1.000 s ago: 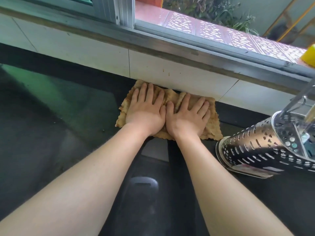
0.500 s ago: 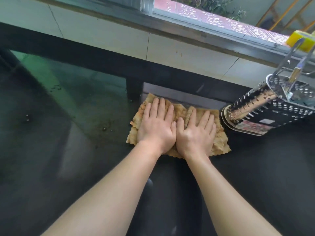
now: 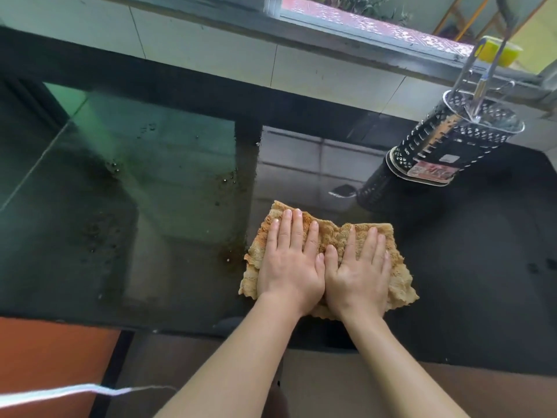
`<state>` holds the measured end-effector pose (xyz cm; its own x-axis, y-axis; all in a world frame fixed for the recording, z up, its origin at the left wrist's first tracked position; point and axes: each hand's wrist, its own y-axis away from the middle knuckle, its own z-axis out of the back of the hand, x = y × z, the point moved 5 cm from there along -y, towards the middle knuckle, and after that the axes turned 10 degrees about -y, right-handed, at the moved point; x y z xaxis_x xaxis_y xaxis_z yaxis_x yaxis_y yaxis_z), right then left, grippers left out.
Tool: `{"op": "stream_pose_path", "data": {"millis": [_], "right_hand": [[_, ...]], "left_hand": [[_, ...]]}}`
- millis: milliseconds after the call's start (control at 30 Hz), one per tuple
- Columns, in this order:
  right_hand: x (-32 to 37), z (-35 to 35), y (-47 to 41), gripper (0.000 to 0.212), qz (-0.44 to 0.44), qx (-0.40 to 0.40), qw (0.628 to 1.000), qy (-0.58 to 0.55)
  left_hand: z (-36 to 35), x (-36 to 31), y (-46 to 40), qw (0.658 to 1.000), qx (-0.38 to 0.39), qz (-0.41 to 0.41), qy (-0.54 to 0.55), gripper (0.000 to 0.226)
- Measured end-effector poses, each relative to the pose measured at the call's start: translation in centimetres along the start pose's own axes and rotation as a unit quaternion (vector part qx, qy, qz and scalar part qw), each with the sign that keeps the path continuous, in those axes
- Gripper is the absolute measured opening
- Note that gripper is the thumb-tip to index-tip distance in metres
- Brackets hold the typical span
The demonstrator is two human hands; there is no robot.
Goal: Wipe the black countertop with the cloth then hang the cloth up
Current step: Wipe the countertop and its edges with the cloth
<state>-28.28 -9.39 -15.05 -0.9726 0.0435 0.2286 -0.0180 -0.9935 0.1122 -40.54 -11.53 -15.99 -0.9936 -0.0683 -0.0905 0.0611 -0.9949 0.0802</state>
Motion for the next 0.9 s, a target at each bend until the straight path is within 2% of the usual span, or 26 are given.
{"op": "stream_pose_path", "data": {"millis": [333,900], "right_hand": [[1.8,-1.1,5.9,0.075,-0.031,0.015,0.999,0.018],[9.8,-3.8,7.6,0.085,-0.015,0.044,0.999,0.024]], "left_hand": [[0.0,2.2,5.9,1.000,-0.008,-0.001,0.010,0.066],[0.8,10.4,8.5,0.998,0.011,0.060,-0.009,0.068]]}}
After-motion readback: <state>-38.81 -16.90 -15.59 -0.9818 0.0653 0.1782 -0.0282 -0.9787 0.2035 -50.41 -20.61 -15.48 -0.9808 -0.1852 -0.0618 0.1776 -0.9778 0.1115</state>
